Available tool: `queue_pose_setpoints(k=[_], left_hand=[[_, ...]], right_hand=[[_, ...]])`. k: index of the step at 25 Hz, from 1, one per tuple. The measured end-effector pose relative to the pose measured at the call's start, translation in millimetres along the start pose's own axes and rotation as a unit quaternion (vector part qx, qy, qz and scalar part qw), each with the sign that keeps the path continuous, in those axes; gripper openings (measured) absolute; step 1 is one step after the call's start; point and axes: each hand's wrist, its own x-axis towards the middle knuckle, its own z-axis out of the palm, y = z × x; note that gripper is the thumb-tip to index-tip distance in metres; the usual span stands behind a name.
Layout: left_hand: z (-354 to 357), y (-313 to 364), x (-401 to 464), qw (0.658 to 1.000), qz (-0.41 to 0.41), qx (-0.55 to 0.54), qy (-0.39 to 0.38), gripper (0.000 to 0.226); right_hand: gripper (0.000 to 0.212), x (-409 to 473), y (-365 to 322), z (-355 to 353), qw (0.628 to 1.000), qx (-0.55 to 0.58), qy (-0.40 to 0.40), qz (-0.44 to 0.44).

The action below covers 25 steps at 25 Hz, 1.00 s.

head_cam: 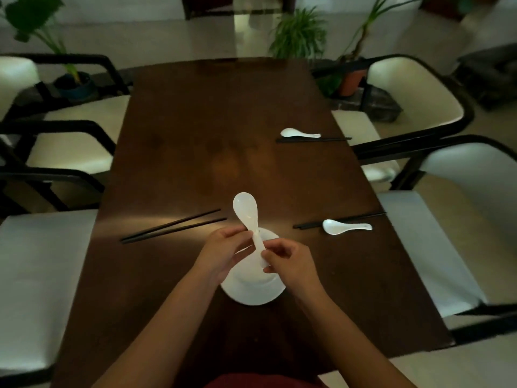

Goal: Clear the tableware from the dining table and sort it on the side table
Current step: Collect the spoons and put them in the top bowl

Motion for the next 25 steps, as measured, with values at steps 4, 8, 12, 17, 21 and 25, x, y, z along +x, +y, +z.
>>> queue_pose_setpoints(k=[4,8,12,17,21,25], left_hand=[[39,-5,14,1.000,-0.015,-0.005,-0.003,0.021],[56,-7,28,0.999,-0.030,-0.004,0.022,0.025],[66,-15,38,0.998,-0.046,0.003,0.035,0.026],[74,-24,45,0.996,-0.064,0.001,0.055,0.025],[77,-23,48,0.996,-0.060,0.004,0.063,0.023],[81,-23,49,0.995,-0.057,0.026,0.073,0.025]], right_hand=[[0.019,17,16,-59,0.999,-0.047,-0.007,0.004],[0.022,65,41,-149,0.948,-0.277,0.154,-0.009],[0.035,111,63,-182,0.900,-0.420,0.098,-0.058],[0.028,146,71,-170,0.819,-0.558,0.027,-0.132],[0.017,156,77,-167,0.802,-0.574,0.033,-0.161],[0.012,150,63,-174,0.811,-0.556,-0.012,-0.181]])
